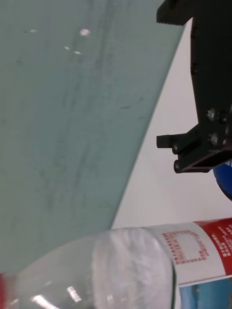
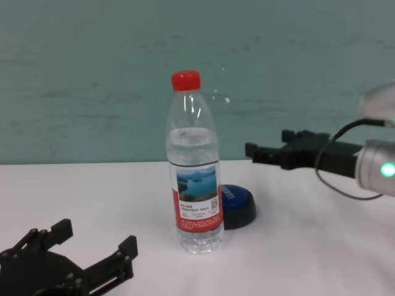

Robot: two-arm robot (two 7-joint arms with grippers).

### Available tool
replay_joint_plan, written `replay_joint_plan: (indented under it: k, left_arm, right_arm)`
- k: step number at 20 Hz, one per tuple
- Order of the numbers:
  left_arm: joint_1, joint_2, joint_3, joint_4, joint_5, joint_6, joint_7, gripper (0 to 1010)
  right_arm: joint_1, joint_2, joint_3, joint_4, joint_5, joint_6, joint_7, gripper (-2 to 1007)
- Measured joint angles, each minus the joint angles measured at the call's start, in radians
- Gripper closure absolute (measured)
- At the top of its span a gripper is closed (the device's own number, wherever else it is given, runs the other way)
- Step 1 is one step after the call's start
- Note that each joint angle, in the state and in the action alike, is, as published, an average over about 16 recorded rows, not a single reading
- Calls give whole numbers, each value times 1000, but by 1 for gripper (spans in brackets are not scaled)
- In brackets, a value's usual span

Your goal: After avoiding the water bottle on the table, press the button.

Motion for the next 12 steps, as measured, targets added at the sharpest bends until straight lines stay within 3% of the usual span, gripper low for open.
replay_joint_plan:
  k: [12]
  left_arm:
    - [0, 0, 0, 0, 0, 0, 0, 10]
  right_arm:
    - [-189, 105, 65, -289, 47, 19, -52, 1]
